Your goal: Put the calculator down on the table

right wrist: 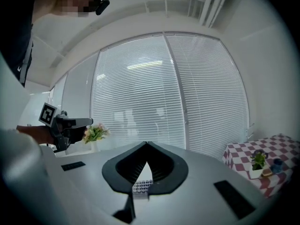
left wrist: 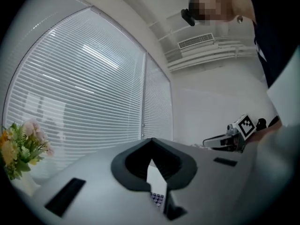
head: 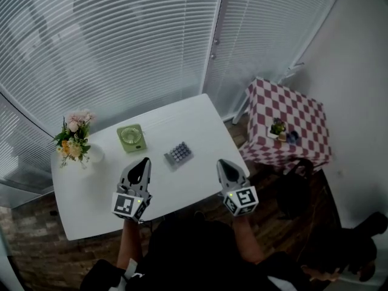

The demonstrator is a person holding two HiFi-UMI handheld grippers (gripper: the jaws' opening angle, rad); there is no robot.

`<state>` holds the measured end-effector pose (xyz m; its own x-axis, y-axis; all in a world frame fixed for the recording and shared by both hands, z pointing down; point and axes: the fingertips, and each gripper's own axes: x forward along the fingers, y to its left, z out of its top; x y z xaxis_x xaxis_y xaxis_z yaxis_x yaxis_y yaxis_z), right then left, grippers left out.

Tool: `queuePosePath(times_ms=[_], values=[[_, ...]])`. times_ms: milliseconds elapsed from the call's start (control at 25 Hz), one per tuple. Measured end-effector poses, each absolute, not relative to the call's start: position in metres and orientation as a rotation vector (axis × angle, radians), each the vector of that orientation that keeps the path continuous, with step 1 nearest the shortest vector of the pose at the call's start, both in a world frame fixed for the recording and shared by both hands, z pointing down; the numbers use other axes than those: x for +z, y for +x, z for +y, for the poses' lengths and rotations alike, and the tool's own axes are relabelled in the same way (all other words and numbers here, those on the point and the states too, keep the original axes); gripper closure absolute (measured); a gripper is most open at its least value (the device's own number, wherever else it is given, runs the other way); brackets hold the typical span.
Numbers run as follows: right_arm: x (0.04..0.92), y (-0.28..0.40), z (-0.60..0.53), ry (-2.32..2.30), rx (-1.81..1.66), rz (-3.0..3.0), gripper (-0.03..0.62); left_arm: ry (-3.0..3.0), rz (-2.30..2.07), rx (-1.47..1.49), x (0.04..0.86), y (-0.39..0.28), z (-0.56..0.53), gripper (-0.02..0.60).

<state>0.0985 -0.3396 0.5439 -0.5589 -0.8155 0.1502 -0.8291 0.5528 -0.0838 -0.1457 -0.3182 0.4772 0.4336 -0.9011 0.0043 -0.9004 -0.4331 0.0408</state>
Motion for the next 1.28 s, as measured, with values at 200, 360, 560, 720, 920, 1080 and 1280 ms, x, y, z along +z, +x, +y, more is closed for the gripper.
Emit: queuePosePath(times_ms=[200,360,560,720,920,1080,1280], values=[[0.543,0.096,-0.341,1.424,0.217,-2.675,0.588,2.671,-1.611,-0.01,0.473,-0.142,-0.316,0.575],[0.543,0.096,-0.34,1.436,0.168,-2.638,0.588,2.73,-1.684,0.097,0.472,-0.139,-0.312,0.575],[0.531,0.095,-0.342,1.447,0.031,-2.642,0.589,2.698,-1.664,0.046,0.473,-0.14,-0.313,0.575],[0.534,0.096,-0.341,1.456,0.094,-2.646,0.589,2.657,-1.701,-0.092,0.463,-0.152,-0.312,0.575],[0.529,0.096,-0.34,1.45,0.031,-2.665,0.588,2.648,-1.72,-0.123,0.463,-0.158,-0.312,0.575],[0.526,0.092,-0.341,1.44,0.057,-2.67,0.589,2.657,-1.696,-0.12,0.463,-0.155,-0.312,0.575],[0.526,0.089,-0.341,1.435,0.093,-2.681,0.589,2.664,-1.686,-0.126,0.462,-0.155,-0.312,0.575]])
